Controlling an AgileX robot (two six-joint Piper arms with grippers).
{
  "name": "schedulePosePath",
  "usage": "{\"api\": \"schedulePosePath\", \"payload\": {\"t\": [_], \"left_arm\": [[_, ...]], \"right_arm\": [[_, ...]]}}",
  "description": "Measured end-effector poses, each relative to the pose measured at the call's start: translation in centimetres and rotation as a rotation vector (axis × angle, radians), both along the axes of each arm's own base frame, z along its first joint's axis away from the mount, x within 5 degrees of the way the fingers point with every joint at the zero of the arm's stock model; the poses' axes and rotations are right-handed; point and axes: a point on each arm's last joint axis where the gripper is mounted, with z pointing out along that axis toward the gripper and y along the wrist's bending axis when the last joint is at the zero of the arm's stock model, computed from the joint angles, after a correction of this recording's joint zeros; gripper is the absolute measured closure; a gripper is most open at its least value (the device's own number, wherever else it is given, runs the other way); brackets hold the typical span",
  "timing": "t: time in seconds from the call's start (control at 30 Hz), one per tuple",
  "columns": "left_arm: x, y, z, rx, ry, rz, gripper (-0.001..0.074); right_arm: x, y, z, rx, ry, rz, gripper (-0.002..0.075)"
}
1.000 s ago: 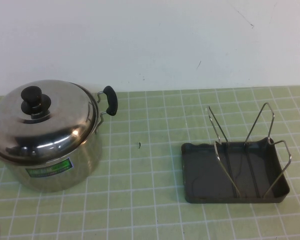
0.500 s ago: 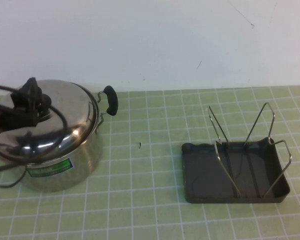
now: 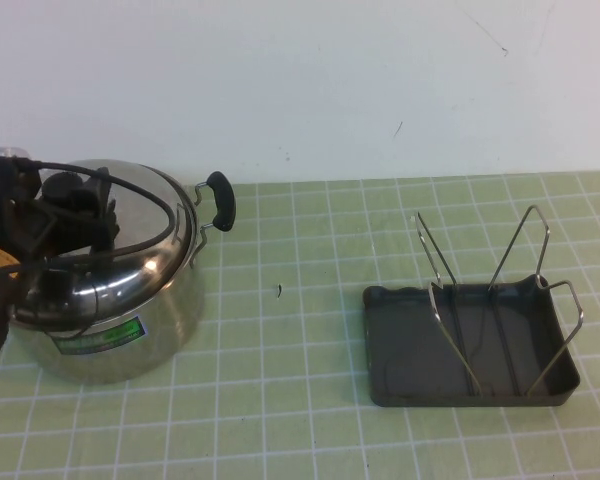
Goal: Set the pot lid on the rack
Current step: Open the pot, then hand over the pot lid
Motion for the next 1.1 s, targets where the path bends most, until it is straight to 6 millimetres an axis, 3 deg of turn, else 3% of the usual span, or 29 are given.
{"api": "schedulePosePath", "payload": {"t": [0.13,0.23,0.37,0.53,0.67,0.87,0.97,1.1], "left_arm": [[0.6,0.1,-0.9,-0.017,-0.002,0.011,0.0159],[0.8,0.1,-1.1,-0.025,-0.019,0.014,0.0216],[0.8,-0.1,-0.9,-0.013,-0.05,-0.005,0.0423],[0.6,-0.4,-0.2,0.014,-0.077,-0.039,0.0427],[-1.0,-0.5,3.6,0.02,-0.194,-0.057,0.0427],[-5.3,-1.6,10.0,-0.19,-0.341,-0.216,0.0427],[-7.2,-2.9,11.4,-0.257,-0.343,-0.397,0.0427],[-8.8,-4.8,11.4,-0.21,-0.338,-0.662,0.0427]], "right_arm": [[0.0,0.0,0.0,0.0,0.0,0.0,0.0727],[0.0,0.0,0.0,0.0,0.0,0.0,0.0727],[0.0,0.0,0.0,0.0,0.0,0.0,0.0727],[0.0,0.0,0.0,0.0,0.0,0.0,0.0727],[0.1,0.2,0.1,0.059,-0.022,0.005,0.0727],[0.3,1.5,1.2,0.748,-0.118,-0.03,0.0727],[0.3,1.7,1.4,0.883,-0.125,-0.038,0.0727],[0.3,1.7,1.5,0.849,-0.146,-0.026,0.0727]]}}
